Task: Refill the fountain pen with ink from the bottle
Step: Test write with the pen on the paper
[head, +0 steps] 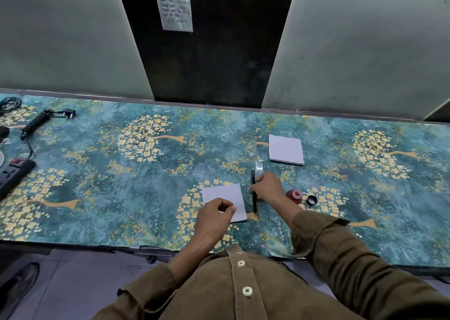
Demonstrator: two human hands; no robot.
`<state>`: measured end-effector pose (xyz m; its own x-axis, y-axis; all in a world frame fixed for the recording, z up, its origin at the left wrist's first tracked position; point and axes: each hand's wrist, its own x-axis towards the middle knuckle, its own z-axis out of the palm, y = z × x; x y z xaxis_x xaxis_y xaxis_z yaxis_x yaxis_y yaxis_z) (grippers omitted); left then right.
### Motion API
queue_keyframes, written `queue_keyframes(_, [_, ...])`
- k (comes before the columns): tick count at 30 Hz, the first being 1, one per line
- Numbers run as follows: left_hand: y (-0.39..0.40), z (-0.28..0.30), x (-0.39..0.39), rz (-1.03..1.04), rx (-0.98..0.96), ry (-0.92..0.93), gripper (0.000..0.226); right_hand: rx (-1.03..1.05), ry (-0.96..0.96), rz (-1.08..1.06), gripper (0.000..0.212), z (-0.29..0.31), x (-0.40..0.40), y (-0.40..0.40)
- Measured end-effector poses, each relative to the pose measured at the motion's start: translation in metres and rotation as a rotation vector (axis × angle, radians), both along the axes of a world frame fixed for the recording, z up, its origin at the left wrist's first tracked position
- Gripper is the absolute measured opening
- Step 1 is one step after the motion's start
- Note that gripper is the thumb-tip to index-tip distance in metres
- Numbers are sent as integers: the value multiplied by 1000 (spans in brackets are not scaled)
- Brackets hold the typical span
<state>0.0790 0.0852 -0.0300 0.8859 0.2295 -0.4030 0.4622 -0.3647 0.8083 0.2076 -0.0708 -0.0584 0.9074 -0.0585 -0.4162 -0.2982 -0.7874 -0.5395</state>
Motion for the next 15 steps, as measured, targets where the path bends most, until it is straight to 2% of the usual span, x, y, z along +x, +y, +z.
queue_keyframes(6, [19, -11, -9, 100, -42, 47, 10, -57, -51, 23, 33, -6, 0, 4])
queue_keyframes(9, [27, -14, -11, 146, -58, 58, 12, -30, -81, 2, 15, -3, -9, 4])
queue_keyframes(11, [31, -15, -13, 176, -62, 57, 13, -26, -131, 3, 23, -1, -20, 4])
queue_keyframes(13, [35, -15, -14, 217, -85, 60, 9, -17, -151, 52, 19, 1, -37, 7])
queue_keyframes(15, [40, -19, -15, 257, -97, 73, 6, -37, -94, 100, 15, 4, -55, 12])
